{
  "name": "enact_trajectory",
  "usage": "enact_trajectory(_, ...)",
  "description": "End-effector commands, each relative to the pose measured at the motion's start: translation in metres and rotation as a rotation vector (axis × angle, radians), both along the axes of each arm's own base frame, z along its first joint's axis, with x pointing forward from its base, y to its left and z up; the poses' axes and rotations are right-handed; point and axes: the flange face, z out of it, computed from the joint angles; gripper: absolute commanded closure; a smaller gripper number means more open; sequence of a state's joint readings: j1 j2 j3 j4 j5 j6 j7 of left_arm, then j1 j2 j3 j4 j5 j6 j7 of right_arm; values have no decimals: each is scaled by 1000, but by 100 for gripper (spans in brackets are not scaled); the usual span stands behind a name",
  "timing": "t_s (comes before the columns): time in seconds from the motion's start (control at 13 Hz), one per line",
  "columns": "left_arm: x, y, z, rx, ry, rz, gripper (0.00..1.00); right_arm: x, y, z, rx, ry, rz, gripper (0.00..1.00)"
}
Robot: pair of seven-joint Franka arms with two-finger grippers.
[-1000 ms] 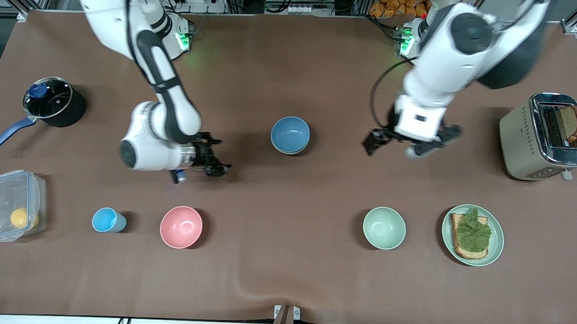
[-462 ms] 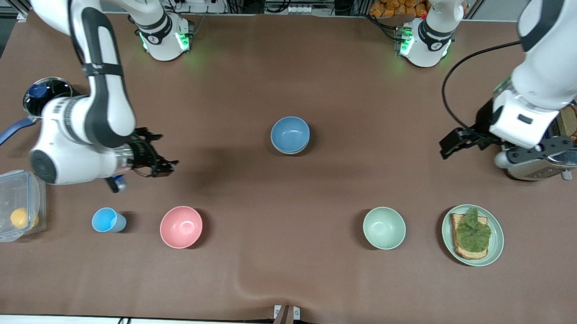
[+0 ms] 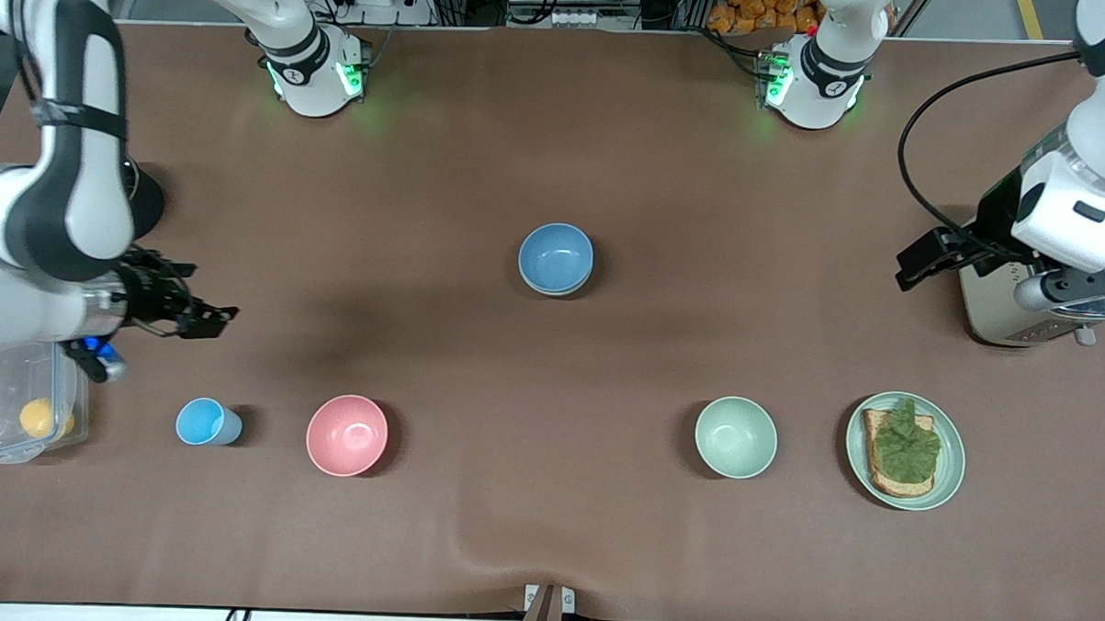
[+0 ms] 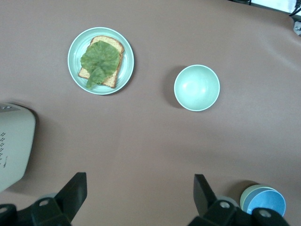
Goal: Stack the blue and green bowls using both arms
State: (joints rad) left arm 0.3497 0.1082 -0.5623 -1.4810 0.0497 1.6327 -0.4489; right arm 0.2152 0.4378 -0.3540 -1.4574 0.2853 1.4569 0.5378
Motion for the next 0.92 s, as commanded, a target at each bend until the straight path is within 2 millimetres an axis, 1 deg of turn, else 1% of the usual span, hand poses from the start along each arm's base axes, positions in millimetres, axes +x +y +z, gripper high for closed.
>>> enact_trajectory(0.0,-10,-1,8,53,33,-44,0,-11,-23,54,-15,-97,53,0)
enact_trajectory(0.08,-9,12,9,54,37,-49,0,-16,-20,74,-45,-125,91,0)
enact_trajectory(0.15,-12,24,18,15,26,-60,0,-21,-9,98,-76,-169,145,0)
enact_trajectory(0.23,-12,28,20,-24,28,-61,0,-27,5,119,-83,-211,227,0)
enact_trajectory(0.38,-16,31,26,-21,16,-86,0,-45,14,160,-70,-284,301,0)
enact_trajectory(0.54,-18,34,28,-20,10,-129,0,-67,30,197,-52,-355,390,0)
enact_trajectory(0.62,-18,32,28,-19,10,-133,0,-80,38,213,-49,-396,434,0)
enact_trajectory(0.69,-18,32,28,-20,10,-135,0,-90,46,224,-57,-444,454,0)
enact_trajectory(0.77,-18,33,29,-22,9,-134,0,-98,53,229,-60,-474,473,0)
enact_trajectory(0.85,-19,33,28,-23,12,-135,0,-100,56,231,-51,-485,482,0)
